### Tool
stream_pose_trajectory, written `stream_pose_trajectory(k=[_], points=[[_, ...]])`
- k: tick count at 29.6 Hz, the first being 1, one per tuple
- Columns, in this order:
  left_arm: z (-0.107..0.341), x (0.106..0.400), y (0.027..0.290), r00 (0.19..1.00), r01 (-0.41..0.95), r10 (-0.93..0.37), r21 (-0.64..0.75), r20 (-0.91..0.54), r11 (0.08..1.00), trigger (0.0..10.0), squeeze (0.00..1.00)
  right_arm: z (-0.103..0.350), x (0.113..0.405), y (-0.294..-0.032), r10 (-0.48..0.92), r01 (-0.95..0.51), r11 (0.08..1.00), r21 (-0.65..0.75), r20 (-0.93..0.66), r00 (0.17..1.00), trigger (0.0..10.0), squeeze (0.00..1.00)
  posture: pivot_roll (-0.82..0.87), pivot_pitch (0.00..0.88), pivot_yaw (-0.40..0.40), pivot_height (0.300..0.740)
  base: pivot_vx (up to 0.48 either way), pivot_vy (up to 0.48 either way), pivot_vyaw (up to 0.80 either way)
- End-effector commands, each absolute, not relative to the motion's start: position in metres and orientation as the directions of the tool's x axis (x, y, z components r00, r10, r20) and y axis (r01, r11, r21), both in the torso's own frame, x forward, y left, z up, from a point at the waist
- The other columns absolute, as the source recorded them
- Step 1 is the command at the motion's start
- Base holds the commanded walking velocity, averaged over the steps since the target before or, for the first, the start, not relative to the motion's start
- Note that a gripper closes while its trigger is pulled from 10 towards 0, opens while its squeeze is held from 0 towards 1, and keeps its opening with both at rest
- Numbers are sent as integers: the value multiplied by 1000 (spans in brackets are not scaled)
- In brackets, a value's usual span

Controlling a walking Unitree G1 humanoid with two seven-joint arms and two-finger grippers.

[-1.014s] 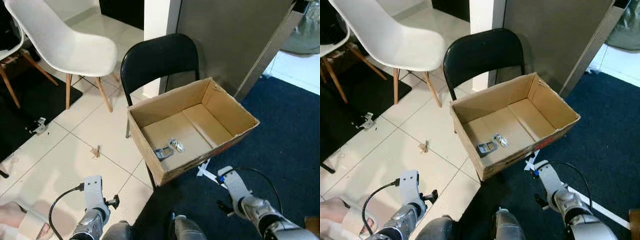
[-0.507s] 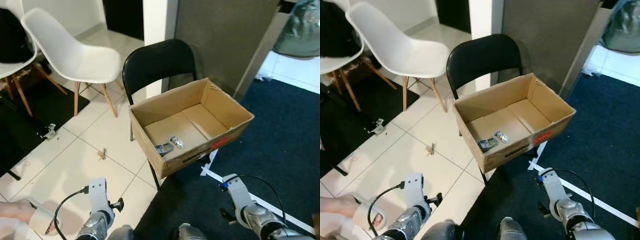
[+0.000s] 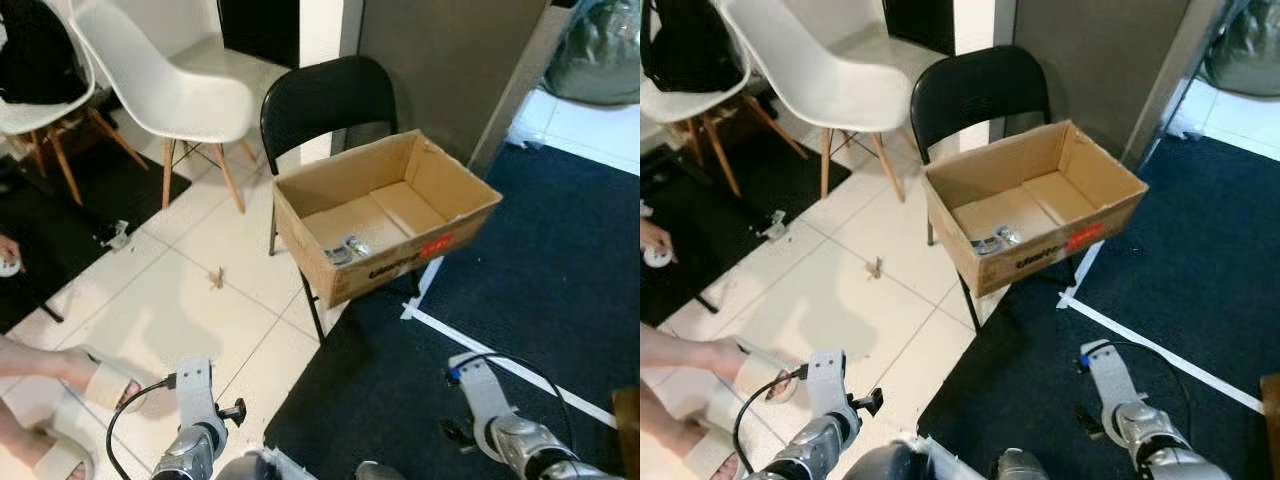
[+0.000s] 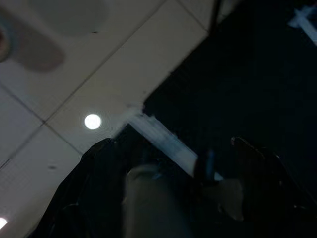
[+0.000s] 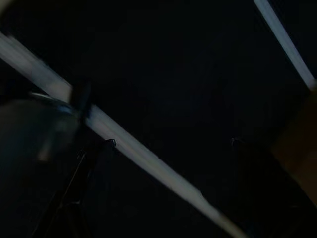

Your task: Picking trash to rubbish bin

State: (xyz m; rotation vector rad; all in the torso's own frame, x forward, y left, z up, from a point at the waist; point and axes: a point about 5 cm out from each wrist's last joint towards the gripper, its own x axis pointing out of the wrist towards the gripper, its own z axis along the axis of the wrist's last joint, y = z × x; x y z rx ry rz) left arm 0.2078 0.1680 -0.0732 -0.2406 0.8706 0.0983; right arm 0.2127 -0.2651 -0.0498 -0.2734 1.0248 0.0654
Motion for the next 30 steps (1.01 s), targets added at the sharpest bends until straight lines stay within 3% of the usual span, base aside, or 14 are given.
stream_pose_trajectory(k=[1,17,30], points=[[-79,198,167,612,-181,-16,-160,-791,970,10000,0,-55,207,-260,-61,-168,972,-167,-861,505,10000,0,31,91,-31,740,-360,0,0],[-79,198,168,613,-180,-21,-165,-790,970,10000,0,-57,206,-258,-60,-132,981,-145,-864,501,10000,0,27,104,-26,740,-357,0,0],[-78,199,168,615,-176,-24,-167,-788,970,10000,0,-63,208,-235,-36,-132,984,-118,-863,504,10000,0,22,89,-30,740,-355,0,0]])
